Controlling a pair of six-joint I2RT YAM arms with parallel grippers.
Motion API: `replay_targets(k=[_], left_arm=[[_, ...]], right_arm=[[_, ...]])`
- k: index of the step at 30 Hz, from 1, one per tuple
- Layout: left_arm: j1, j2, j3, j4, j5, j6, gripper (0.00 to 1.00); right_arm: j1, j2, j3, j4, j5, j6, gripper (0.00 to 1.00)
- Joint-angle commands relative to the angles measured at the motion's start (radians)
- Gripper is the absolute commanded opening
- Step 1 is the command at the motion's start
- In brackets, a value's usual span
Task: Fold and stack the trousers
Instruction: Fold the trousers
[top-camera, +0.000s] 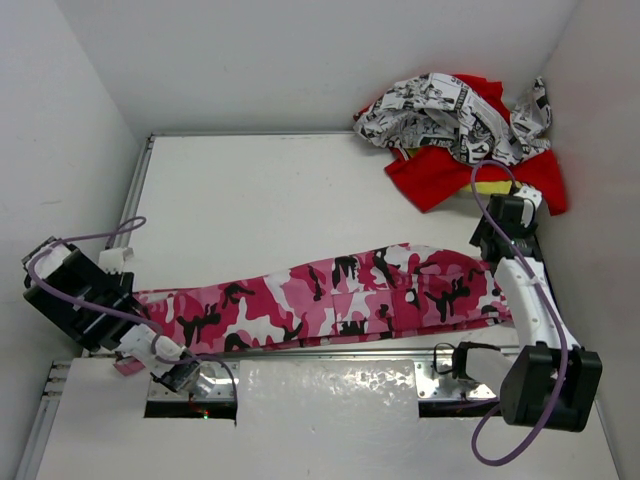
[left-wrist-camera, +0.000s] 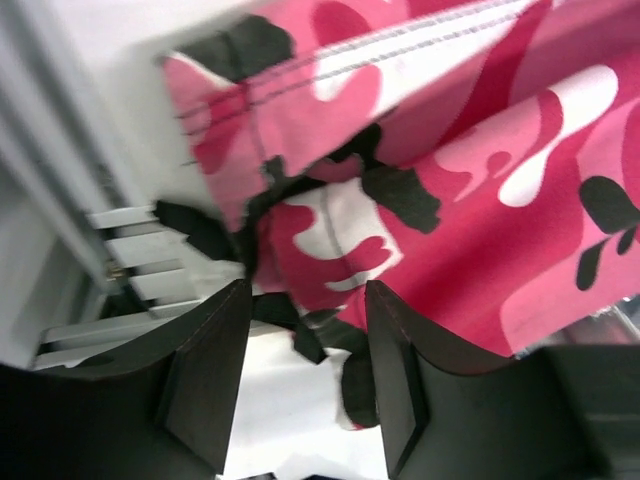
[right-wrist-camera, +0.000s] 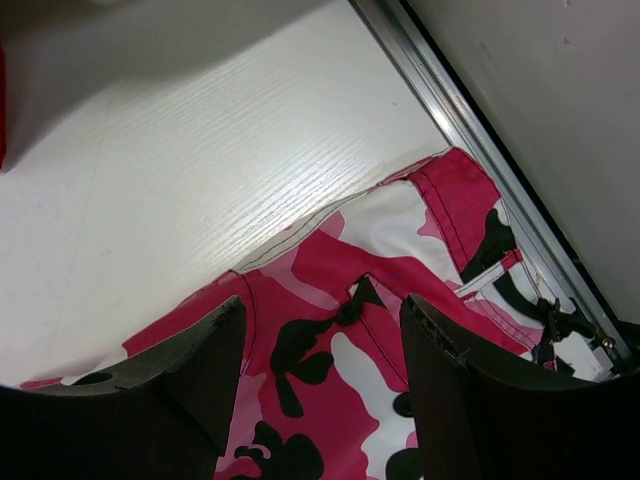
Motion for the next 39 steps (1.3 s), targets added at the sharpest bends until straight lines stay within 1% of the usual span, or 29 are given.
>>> replay_targets(k=[1, 4, 6, 9, 12, 14, 16, 18, 20, 23, 27, 29, 30, 31, 32, 33, 34, 36, 37, 38, 39], left_arm=[[-0.002, 0.026, -0.023, -0.065, 0.01, 0.016, 0.47], [-0.002, 0.034, -0.033, -0.075, -0.024, 0.032, 0.37], [-0.004, 0.034, -0.03, -0.062, -0.041, 0.029, 0.27], [-0.004, 0.044, -0.002, -0.05, -0.044, 0.01, 0.0], [-0.004, 0.047, 0.071, -0.079, 0.025, 0.004, 0.0], [-0.004, 0.035, 0.14, -0.094, 0.111, 0.004, 0.0], [-0.004, 0.003, 0.17, -0.093, 0.184, 0.001, 0.0], [-0.001, -0.032, 0.188, -0.078, 0.217, 0.001, 0.0], [-0.005, -0.034, 0.188, -0.076, 0.223, 0.004, 0.0], [-0.007, -0.002, 0.168, -0.075, 0.173, -0.002, 0.0], [-0.008, 0.009, 0.112, 0.0, 0.127, -0.016, 0.01], [-0.016, 0.009, 0.102, 0.027, 0.111, -0.042, 0.1], [-0.017, 0.014, 0.104, 0.039, 0.104, -0.048, 0.16], [-0.019, 0.015, 0.107, 0.037, 0.094, -0.053, 0.36], [-0.02, 0.015, 0.116, 0.036, 0.088, -0.056, 0.5], [-0.02, 0.015, 0.125, 0.027, 0.078, -0.056, 0.7], [-0.02, 0.014, 0.137, 0.025, 0.055, -0.065, 0.77], [-0.02, -0.003, 0.205, -0.01, 0.059, -0.069, 0.78], [-0.02, -0.012, 0.238, -0.028, 0.103, -0.071, 0.78], [-0.025, -0.034, 0.303, -0.074, 0.134, -0.071, 0.77], [-0.033, -0.045, 0.326, -0.099, 0.165, -0.069, 0.74]], right_arm=[[0.008, -0.002, -0.005, 0.036, 0.011, -0.011, 0.61], [0.009, 0.007, -0.002, 0.03, 0.017, -0.011, 0.61], [0.009, 0.011, -0.002, 0.02, 0.02, -0.009, 0.61], [0.009, 0.013, -0.012, 0.02, 0.033, 0.008, 0.61], [0.009, 0.011, -0.027, 0.025, 0.046, 0.011, 0.61], [0.009, 0.019, -0.032, 0.022, 0.048, 0.011, 0.61], [0.009, 0.027, -0.035, 0.016, 0.049, 0.011, 0.61], [0.008, 0.039, -0.044, 0.008, 0.059, 0.011, 0.61], [0.009, 0.048, -0.061, 0.004, 0.062, 0.011, 0.61], [0.009, 0.064, -0.076, -0.012, 0.069, 0.011, 0.61], [0.008, 0.073, -0.082, -0.009, 0.071, 0.008, 0.61], [0.008, 0.076, -0.07, -0.007, 0.06, 0.002, 0.61], [0.008, 0.079, -0.064, -0.007, 0.056, -0.003, 0.61], [0.009, 0.082, -0.05, -0.006, 0.05, -0.011, 0.61], [0.009, 0.082, -0.044, -0.009, 0.04, -0.014, 0.63], [0.008, 0.082, -0.036, -0.01, 0.036, -0.018, 0.63], [0.009, 0.076, -0.019, -0.015, 0.031, -0.026, 0.63], [0.012, 0.068, 0.01, -0.02, 0.01, -0.037, 0.64], [0.029, 0.053, 0.02, -0.018, 0.002, -0.055, 0.63], [0.044, 0.042, 0.028, -0.009, 0.0, -0.069, 0.63], [0.063, 0.034, 0.048, -0.004, -0.001, -0.081, 0.63]])
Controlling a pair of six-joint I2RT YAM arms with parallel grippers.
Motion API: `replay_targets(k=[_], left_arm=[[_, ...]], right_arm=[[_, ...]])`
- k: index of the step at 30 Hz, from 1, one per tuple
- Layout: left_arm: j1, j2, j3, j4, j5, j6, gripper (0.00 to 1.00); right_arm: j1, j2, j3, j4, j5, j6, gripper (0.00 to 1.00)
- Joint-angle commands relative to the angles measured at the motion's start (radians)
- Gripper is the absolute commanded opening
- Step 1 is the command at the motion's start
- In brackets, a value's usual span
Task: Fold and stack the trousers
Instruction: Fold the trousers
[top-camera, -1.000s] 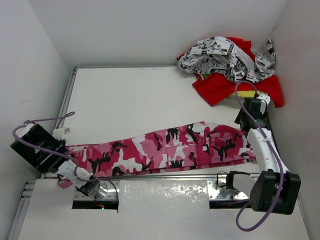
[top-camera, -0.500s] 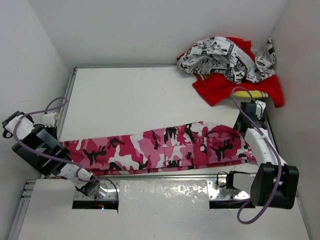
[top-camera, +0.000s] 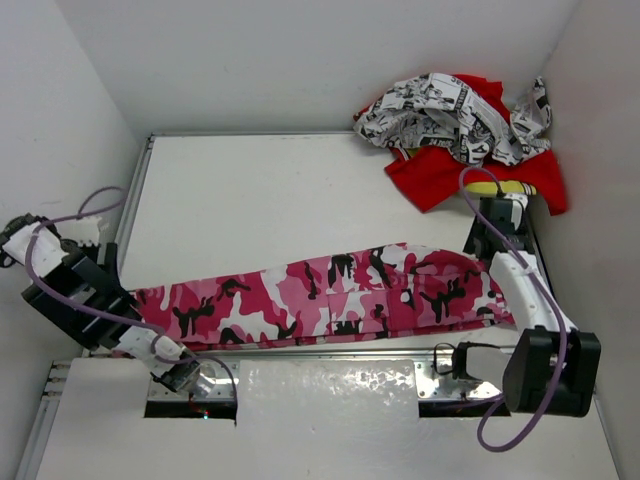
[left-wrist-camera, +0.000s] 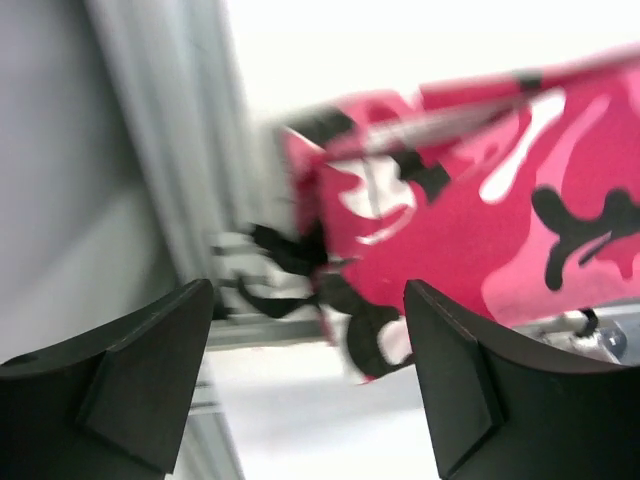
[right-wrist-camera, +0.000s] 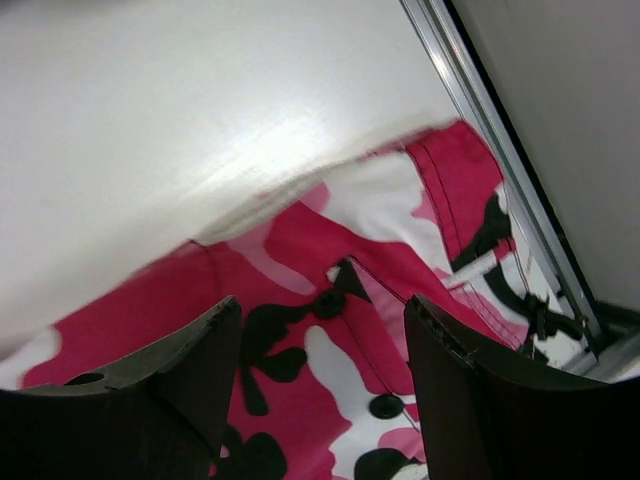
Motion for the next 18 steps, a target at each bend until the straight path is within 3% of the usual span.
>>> replay_targets(k=[1, 4, 6, 9, 12, 18], left_arm=[[-0.032, -0.073, 0.147, -0.075, 0.118, -0.006, 0.68], [-0.121, -0.101, 0.024, -0.108, 0.076, -0.02, 0.51], [-0.135, -0.116, -0.089, -0.06, 0.005, -0.023, 0.45], [-0.138, -0.122, -0.308, 0.058, -0.105, -0.037, 0.45], [-0.142, -0.113, -0.387, 0.176, -0.176, -0.04, 0.47], [-0.234, -0.012, -0.387, 0.446, -0.247, -0.136, 0.49]], right_arm=[[0.079, -0.053, 0.086, 0.038, -0.019, -0.072, 0.63], [0.149, -0.056, 0.093, 0.02, -0.035, -0.063, 0.57], [0.165, -0.042, 0.06, -0.029, -0.082, 0.006, 0.47], [0.181, -0.02, -0.026, -0.088, -0.095, 0.118, 0.38], [0.181, 0.041, -0.108, -0.09, -0.134, 0.204, 0.36], [0.161, 0.334, -0.036, 0.002, -0.184, 0.25, 0.35]])
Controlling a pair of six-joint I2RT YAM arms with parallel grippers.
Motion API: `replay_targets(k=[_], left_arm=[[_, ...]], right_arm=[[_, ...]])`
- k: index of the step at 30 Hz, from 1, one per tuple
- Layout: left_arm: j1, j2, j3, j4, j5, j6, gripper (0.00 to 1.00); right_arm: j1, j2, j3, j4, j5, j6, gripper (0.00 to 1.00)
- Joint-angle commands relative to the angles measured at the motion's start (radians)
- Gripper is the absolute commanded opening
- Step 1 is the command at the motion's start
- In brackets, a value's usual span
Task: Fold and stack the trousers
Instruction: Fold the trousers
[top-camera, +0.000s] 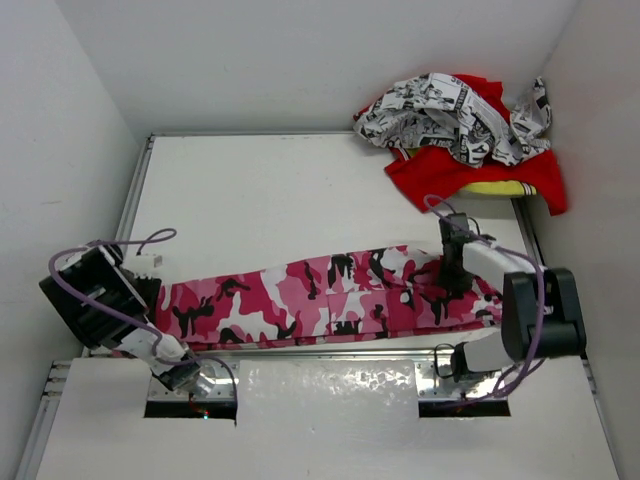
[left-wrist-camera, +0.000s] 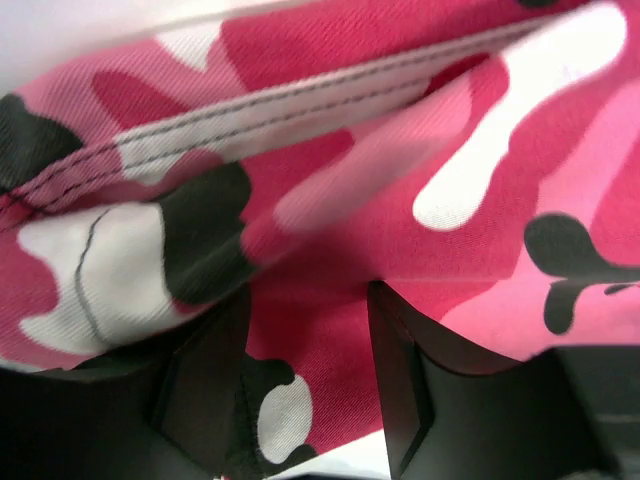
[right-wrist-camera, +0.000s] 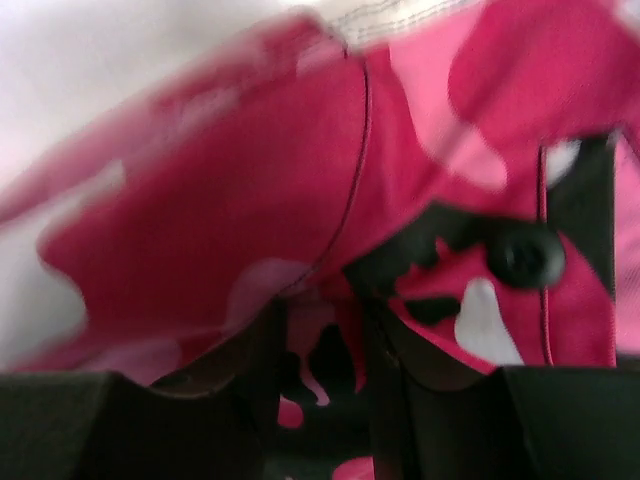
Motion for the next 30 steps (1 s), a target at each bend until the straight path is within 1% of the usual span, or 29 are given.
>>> replay_targets(k=[1, 3, 4, 5, 6, 7, 8, 10, 12, 13, 15, 16, 17, 19, 20, 21, 22, 25, 28, 30], left_arm=[[-0.074, 0.053, 0.038, 0.27, -0.057, -0.067, 0.49], [-0.126, 0.082, 0.082, 0.316, -0.054, -0.106, 0.49], [-0.142, 0.114, 0.105, 0.345, -0.047, -0.125, 0.49], [-0.153, 0.131, 0.134, 0.353, -0.026, -0.158, 0.49], [-0.172, 0.151, 0.191, 0.359, -0.017, -0.175, 0.49], [-0.182, 0.188, 0.216, 0.375, -0.011, -0.192, 0.49], [-0.191, 0.204, 0.269, 0.378, 0.003, -0.22, 0.49], [-0.209, 0.233, 0.317, 0.375, 0.023, -0.243, 0.49], [-0.217, 0.239, 0.381, 0.34, 0.067, -0.272, 0.52], [-0.216, 0.236, 0.403, 0.317, 0.112, -0.286, 0.54], [-0.214, 0.215, 0.453, 0.242, 0.152, -0.291, 0.58], [-0.209, 0.201, 0.463, 0.219, 0.181, -0.292, 0.61], [-0.19, 0.17, 0.479, 0.174, 0.195, -0.297, 0.64], [-0.153, 0.141, 0.493, 0.134, 0.232, -0.326, 0.67], [-0.106, 0.13, 0.501, 0.096, 0.238, -0.334, 0.68], [-0.081, 0.112, 0.503, 0.082, 0.239, -0.341, 0.69], [-0.03, 0.109, 0.5, 0.067, 0.232, -0.358, 0.69], [0.025, 0.11, 0.458, 0.028, 0.203, -0.37, 0.69], [0.027, 0.112, 0.382, 0.051, 0.192, -0.377, 0.7], [0.027, 0.119, 0.352, 0.083, 0.195, -0.389, 0.73]], right_arm=[[-0.022, 0.117, 0.084, 0.088, -0.038, 0.064, 0.35], [-0.051, 0.205, 0.16, 0.119, -0.03, 0.076, 0.35], [-0.052, 0.23, 0.224, 0.126, -0.034, 0.079, 0.35], [-0.083, 0.253, 0.259, 0.131, -0.033, 0.076, 0.35], [-0.088, 0.296, 0.291, 0.134, -0.027, 0.071, 0.35], [-0.091, 0.315, 0.326, 0.128, -0.013, 0.064, 0.35], [-0.097, 0.332, 0.387, 0.123, -0.005, 0.047, 0.36], [-0.103, 0.373, 0.462, 0.093, -0.002, 0.021, 0.37], [-0.112, 0.382, 0.496, 0.076, -0.016, -0.004, 0.4], [-0.114, 0.375, 0.518, 0.071, -0.042, -0.039, 0.41], [-0.117, 0.346, 0.524, 0.059, -0.059, -0.068, 0.46], [-0.117, 0.299, 0.512, 0.053, -0.064, -0.082, 0.48], [-0.127, 0.271, 0.485, 0.05, -0.079, -0.081, 0.53], [-0.16, 0.174, 0.442, 0.051, -0.103, -0.062, 0.55], [-0.172, 0.142, 0.419, 0.056, -0.117, -0.055, 0.57], [-0.186, 0.11, 0.367, 0.059, -0.12, -0.05, 0.57], [-0.207, 0.056, 0.345, 0.065, -0.126, -0.041, 0.58], [-0.223, -0.001, 0.27, 0.082, -0.126, -0.041, 0.58], [-0.223, -0.02, 0.244, 0.074, -0.13, -0.047, 0.59], [-0.224, -0.009, 0.247, 0.059, -0.136, -0.047, 0.59]])
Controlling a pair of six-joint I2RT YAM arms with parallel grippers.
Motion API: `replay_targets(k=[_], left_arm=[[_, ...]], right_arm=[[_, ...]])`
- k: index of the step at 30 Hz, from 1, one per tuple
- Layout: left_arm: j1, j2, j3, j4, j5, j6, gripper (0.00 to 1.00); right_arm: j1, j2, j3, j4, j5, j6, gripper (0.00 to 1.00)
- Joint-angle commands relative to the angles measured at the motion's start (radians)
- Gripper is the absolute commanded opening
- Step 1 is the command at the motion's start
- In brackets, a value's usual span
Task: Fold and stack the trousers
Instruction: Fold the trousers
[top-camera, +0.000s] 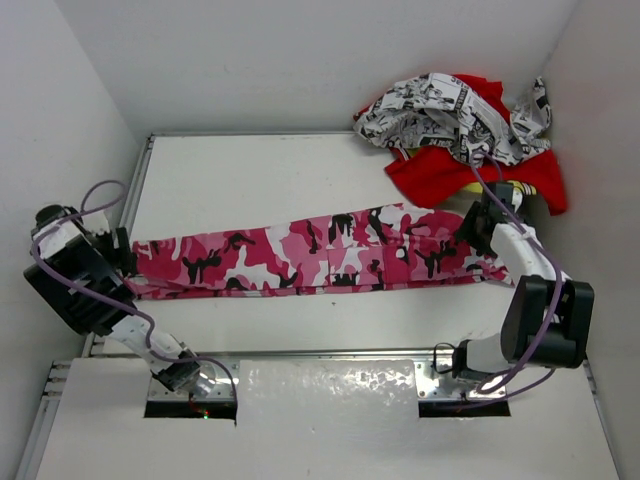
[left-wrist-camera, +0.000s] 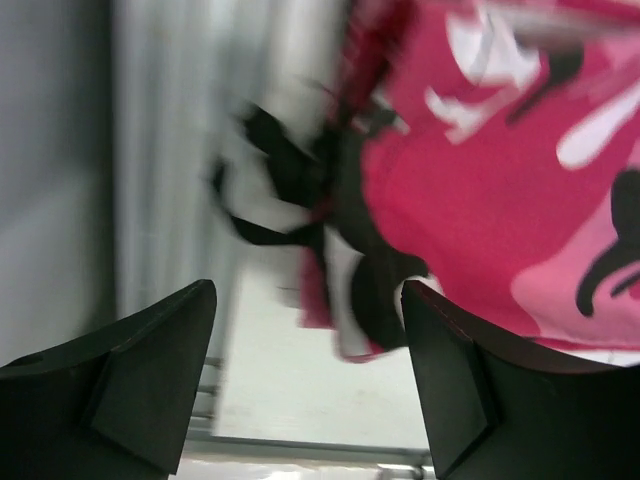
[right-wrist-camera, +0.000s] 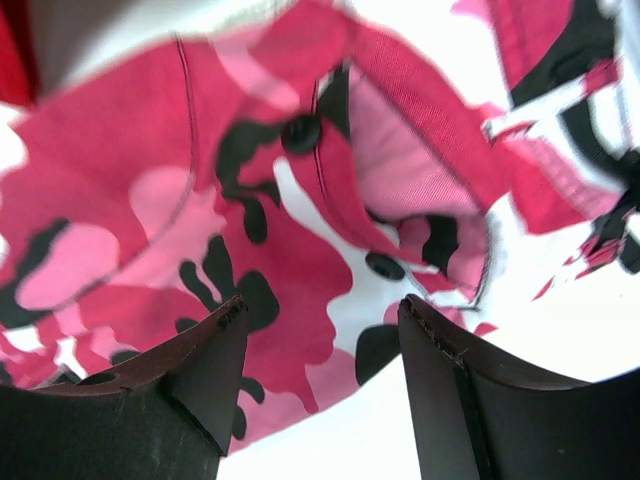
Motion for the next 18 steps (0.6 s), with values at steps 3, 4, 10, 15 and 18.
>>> replay_targets(k=[3, 4, 10, 15, 18], left_arm=[[-0.024, 0.03, -0.095, 0.026, 0.015, -0.04, 0.74], [-0.024, 0.056, -0.119, 0.038, 0.0, -0.048, 0.74], [-0.025, 0.095, -0.243, 0.064, -0.027, -0.059, 0.75], [-0.024, 0.174, -0.309, 0.144, -0.135, -0.03, 0.56], [-0.024, 0.142, -0.293, 0.115, -0.086, -0.007, 0.09]], right_arm=[[0.002, 0.015, -0.004, -0.016, -0.022, 0.002, 0.6], [-0.007, 0.013, -0.007, -0.019, -0.022, 0.007, 0.6], [-0.027, -0.03, -0.035, -0.022, -0.01, 0.024, 0.6], [-0.027, -0.038, -0.003, -0.033, -0.008, 0.013, 0.6], [-0.027, -0.044, 0.019, -0.043, -0.004, 0.004, 0.6]])
